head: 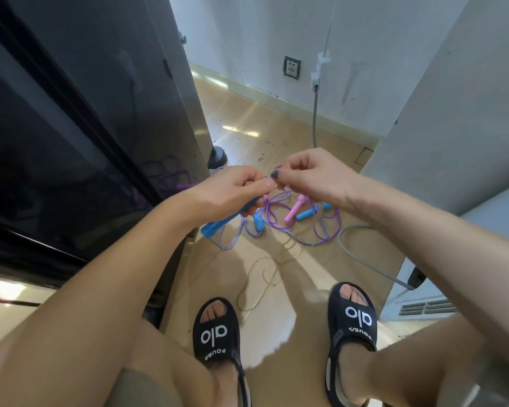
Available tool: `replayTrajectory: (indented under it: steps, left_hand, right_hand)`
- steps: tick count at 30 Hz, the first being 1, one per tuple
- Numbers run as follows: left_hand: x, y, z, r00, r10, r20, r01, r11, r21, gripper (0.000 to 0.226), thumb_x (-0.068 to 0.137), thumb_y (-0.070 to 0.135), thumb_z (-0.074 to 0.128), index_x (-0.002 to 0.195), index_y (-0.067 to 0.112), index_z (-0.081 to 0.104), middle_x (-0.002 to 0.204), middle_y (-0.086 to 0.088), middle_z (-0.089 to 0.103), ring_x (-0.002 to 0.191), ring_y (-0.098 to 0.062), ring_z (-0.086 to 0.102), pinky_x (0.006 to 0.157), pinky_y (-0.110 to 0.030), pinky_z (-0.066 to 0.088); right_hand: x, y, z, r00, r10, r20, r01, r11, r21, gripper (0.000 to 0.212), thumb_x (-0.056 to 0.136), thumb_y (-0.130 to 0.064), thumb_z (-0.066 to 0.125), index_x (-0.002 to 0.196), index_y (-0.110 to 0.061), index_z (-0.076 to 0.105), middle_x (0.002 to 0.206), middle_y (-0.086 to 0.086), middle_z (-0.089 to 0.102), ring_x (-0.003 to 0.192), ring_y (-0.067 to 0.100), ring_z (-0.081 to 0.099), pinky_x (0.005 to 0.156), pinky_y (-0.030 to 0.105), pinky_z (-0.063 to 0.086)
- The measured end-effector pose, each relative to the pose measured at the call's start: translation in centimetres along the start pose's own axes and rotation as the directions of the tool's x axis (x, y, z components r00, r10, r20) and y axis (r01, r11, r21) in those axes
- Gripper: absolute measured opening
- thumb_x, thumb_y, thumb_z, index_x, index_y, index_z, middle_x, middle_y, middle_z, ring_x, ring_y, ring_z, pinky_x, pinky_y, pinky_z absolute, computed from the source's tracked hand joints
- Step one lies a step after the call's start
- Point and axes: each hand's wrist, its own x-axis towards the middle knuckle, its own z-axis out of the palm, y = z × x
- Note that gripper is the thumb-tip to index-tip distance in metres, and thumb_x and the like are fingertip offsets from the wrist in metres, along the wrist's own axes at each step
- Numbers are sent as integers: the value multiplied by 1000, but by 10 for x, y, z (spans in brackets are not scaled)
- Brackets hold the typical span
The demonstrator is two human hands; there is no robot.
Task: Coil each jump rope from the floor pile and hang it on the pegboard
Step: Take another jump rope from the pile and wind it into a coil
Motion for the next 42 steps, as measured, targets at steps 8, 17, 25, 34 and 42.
replayTrajectory:
  steps: [8, 17, 25, 34, 42]
  left_hand:
    - [-2, -6, -7, 995, -76, 66, 60, 975, 216, 49, 100, 57, 47, 91, 10, 57, 65, 2, 59, 52, -12, 53, 59, -33, 49]
    - [1, 0, 0, 998, -50, 35, 36, 940, 340, 27, 97, 49, 56, 98, 23, 53, 76, 1, 54, 63, -16, 48, 61, -33, 40]
    - [0, -3, 0, 999, -34, -17, 38, 936, 350, 38, 84, 60, 65, 103, 31, 49, 92, 4, 62, 78, -14, 60, 63, -30, 44]
    - [-4, 4, 3, 998, -50, -42, 61, 932, 357, 25, 92, 41, 62, 106, 27, 46, 91, -1, 61, 76, -18, 58, 62, -31, 41]
    - [-3, 7, 0, 991, -80, -111, 124, 863, 489, 23, 98, 42, 56, 100, 19, 55, 83, -4, 60, 67, -16, 53, 65, -35, 45]
  right_hand:
    - [-2, 1, -9, 999, 49, 13, -50, 997, 63, 34, 97, -18, 58, 63, -15, 57, 54, 0, 58, 43, 12, 38, 43, 21, 32]
    - [-5, -3, 13, 990, 59, 126, -69, 994, 80, 28, 90, -42, 59, 92, -14, 60, 74, 8, 67, 56, 25, 45, 68, 63, 56]
    - [-7, -9, 18, 997, -53, -54, 59, 992, 110, 16, 92, -24, 65, 89, -8, 63, 67, 6, 54, 56, 15, 42, 67, 61, 53]
    - [-2, -7, 21, 990, -80, -117, 90, 992, 89, 11, 92, -19, 66, 89, -8, 67, 71, 4, 59, 56, 8, 47, 54, 28, 47]
    - [-2, -5, 17, 975, -73, -208, 94, 991, 92, 18, 96, -20, 62, 86, -5, 66, 71, 11, 67, 44, -1, 47, 46, 10, 33]
